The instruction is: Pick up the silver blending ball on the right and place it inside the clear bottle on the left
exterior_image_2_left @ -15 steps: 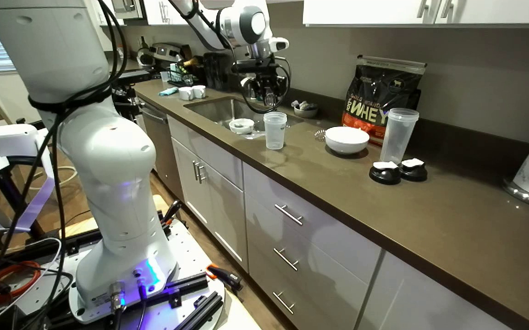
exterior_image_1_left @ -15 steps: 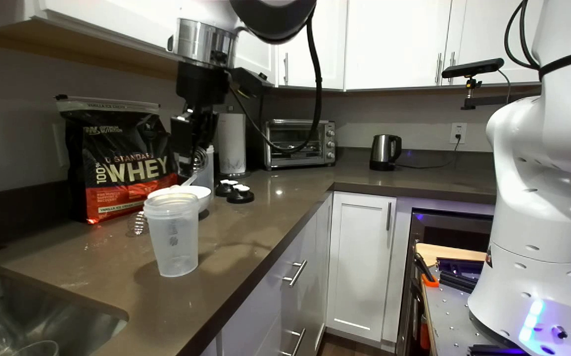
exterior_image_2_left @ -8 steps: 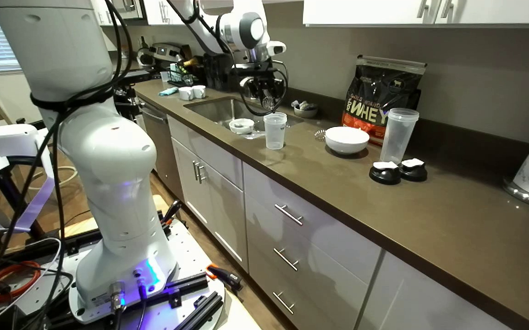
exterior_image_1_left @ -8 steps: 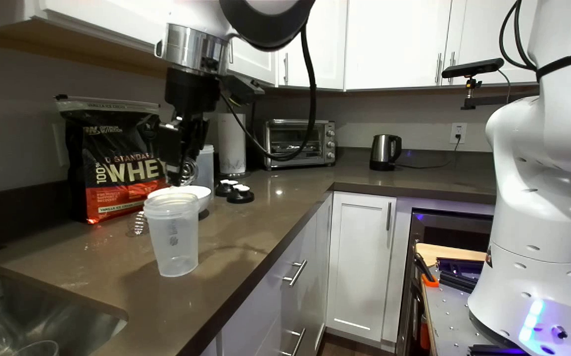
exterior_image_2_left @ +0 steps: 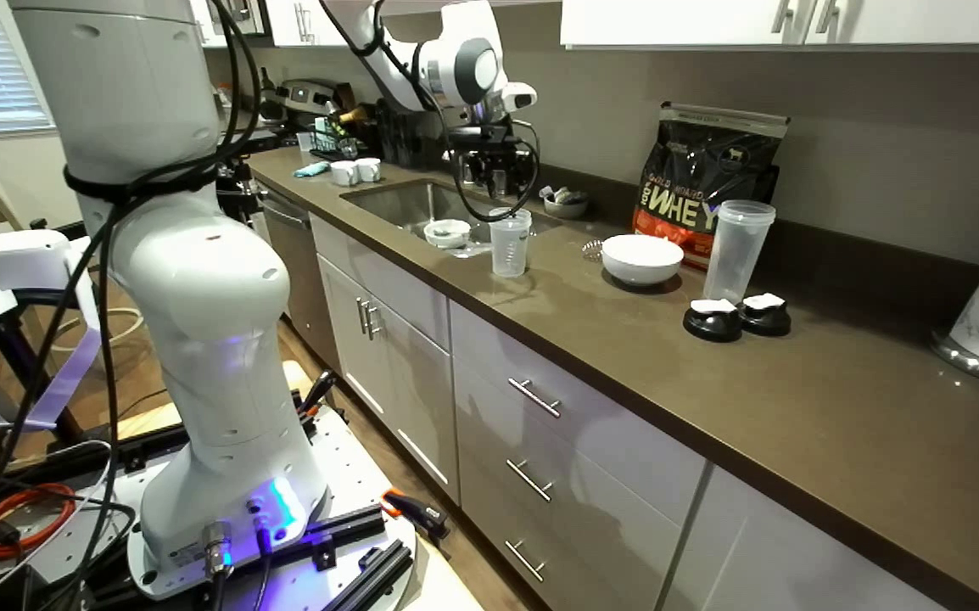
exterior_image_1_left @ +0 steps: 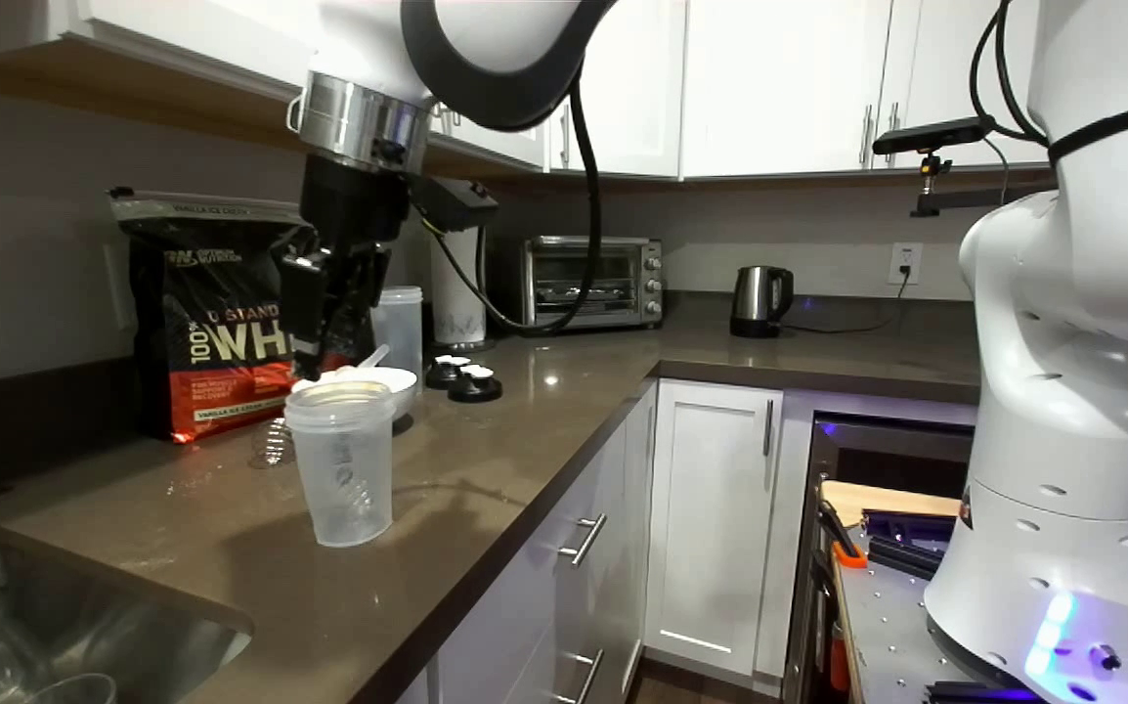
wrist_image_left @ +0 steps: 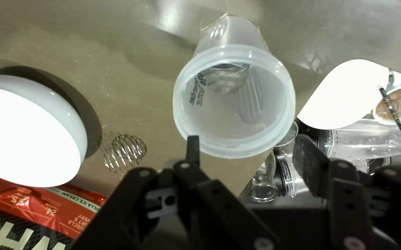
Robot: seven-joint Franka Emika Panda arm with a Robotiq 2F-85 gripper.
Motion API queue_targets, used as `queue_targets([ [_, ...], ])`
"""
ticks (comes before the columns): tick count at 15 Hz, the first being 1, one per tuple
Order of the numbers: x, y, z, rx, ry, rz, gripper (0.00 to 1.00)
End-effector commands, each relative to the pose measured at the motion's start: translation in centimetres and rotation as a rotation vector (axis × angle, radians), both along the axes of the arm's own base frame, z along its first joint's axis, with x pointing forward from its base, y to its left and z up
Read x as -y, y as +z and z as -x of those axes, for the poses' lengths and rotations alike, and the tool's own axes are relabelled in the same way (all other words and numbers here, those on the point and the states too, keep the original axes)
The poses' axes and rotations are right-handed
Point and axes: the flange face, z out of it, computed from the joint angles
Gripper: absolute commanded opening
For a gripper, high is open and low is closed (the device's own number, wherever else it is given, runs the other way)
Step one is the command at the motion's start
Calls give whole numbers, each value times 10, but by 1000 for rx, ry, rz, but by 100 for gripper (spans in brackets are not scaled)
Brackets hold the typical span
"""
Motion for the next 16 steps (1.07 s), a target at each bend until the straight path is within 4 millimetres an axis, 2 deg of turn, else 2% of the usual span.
queue_targets([
  [1,9,4,-12,9,-8,-2,98],
  [12,65,16,-5,-94,-102,56,100],
  [16,77,22,0,-109,-128,68,100],
])
